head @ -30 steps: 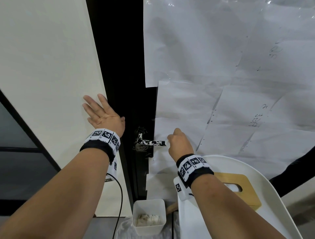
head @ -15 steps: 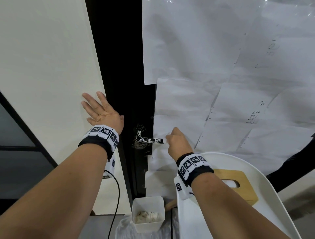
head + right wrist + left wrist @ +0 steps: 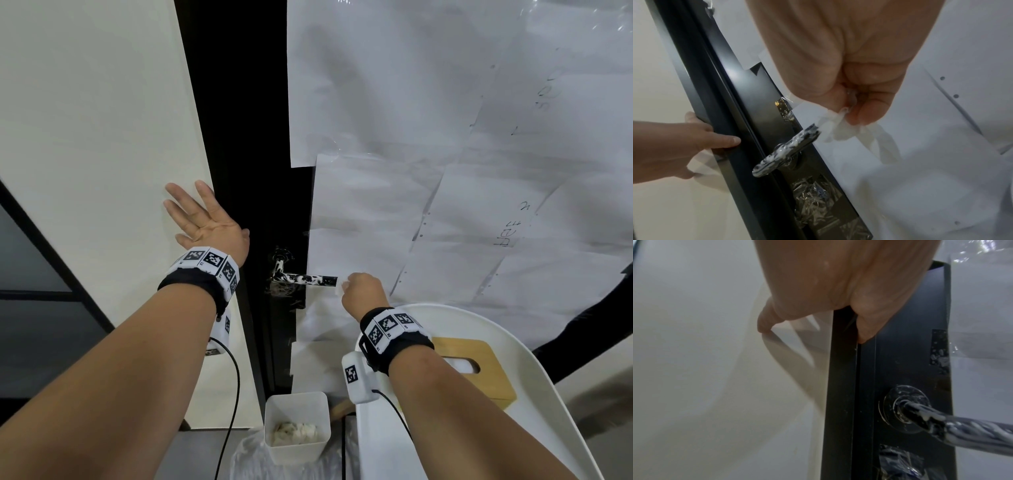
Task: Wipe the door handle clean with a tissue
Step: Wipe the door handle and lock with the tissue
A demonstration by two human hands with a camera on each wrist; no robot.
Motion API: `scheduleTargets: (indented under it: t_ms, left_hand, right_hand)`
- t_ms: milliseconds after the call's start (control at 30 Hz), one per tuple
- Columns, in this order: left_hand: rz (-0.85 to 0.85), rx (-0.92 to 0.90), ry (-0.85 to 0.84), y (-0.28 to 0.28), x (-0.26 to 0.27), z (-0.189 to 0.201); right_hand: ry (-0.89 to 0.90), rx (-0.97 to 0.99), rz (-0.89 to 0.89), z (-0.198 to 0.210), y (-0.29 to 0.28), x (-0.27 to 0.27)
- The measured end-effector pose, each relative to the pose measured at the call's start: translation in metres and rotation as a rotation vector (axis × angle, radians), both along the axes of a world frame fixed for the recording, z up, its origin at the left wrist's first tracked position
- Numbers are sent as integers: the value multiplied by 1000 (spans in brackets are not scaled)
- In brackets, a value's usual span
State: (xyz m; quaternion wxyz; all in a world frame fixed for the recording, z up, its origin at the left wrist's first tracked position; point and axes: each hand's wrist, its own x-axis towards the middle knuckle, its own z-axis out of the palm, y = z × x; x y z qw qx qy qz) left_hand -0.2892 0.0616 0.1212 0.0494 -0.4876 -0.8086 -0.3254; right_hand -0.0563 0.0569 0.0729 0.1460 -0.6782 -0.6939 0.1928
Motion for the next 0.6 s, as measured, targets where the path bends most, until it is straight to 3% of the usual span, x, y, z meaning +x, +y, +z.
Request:
scheduleTargets:
  t_ms: [200,400,600]
  left_hand:
    - [7,2,-1,1,1,0]
    - [13,-3,1,0,2,1]
    - [1,4,-4,1,1,0]
  right_hand:
    - [128,-23,102,10,-8,3]
    - [130,347,73,20,-1,-1]
    - [-158,261,166,-1,-5,-8]
